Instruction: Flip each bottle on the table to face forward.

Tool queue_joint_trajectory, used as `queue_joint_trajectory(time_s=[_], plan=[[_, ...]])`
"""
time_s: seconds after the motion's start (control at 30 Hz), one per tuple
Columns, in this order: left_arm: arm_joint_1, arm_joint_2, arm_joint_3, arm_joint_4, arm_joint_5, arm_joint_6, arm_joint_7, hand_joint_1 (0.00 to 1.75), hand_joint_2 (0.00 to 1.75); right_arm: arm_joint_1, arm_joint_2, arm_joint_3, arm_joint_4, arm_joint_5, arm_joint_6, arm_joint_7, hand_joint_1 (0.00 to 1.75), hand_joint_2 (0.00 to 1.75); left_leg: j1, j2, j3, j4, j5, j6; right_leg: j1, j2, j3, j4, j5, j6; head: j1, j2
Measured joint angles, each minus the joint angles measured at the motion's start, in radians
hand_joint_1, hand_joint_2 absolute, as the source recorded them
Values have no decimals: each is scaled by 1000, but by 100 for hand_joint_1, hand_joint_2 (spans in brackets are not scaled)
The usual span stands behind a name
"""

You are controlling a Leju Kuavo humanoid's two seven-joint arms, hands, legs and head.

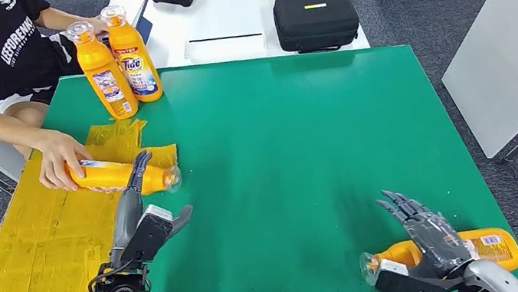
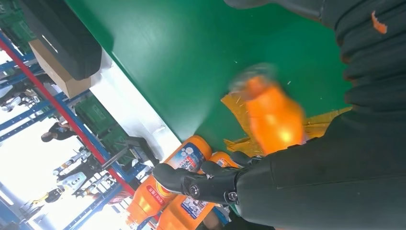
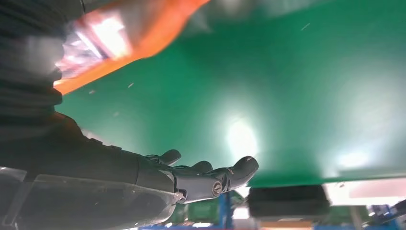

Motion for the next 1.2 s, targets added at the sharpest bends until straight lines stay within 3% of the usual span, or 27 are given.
queue_joint_trajectory(time_s=[0.33, 0.5, 1.13, 1.17, 1.2], plan=[[-7, -1, -15, 4, 0, 0, -2, 0, 175, -29, 90, -198, 82, 122, -5, -39, 0, 175, -1, 0, 0, 0, 0, 0, -1, 0, 0, 0, 0, 0, 0, 0], [-17, -1, -22, 14, 8, -1, -2, 0, 175, -32, 123, -257, 98, 190, 64, -85, 0, 175, 0, 0, 0, 0, 0, 0, 0, 0, 0, 0, 0, 0, 0, 0], [-40, -4, -36, 28, 12, 2, 7, 0, 175, -30, 178, -272, 85, 287, 142, -61, 0, 175, 0, 0, 0, 0, 0, 0, 0, 0, 0, 0, 0, 0, 0, 0], [-41, -4, -37, 29, 12, 2, 7, 0, 175, -31, 179, -272, 85, 290, 142, -56, 10, 175, 0, 0, 0, 0, 0, 0, 0, 0, 0, 0, 0, 0, 0, 0], [-41, -4, -37, 29, 13, 3, 7, 0, 175, -31, 179, -272, 85, 294, 143, -50, 46, 175, 0, 0, 0, 0, 0, 0, 0, 0, 0, 0, 0, 0, 0, 0]])
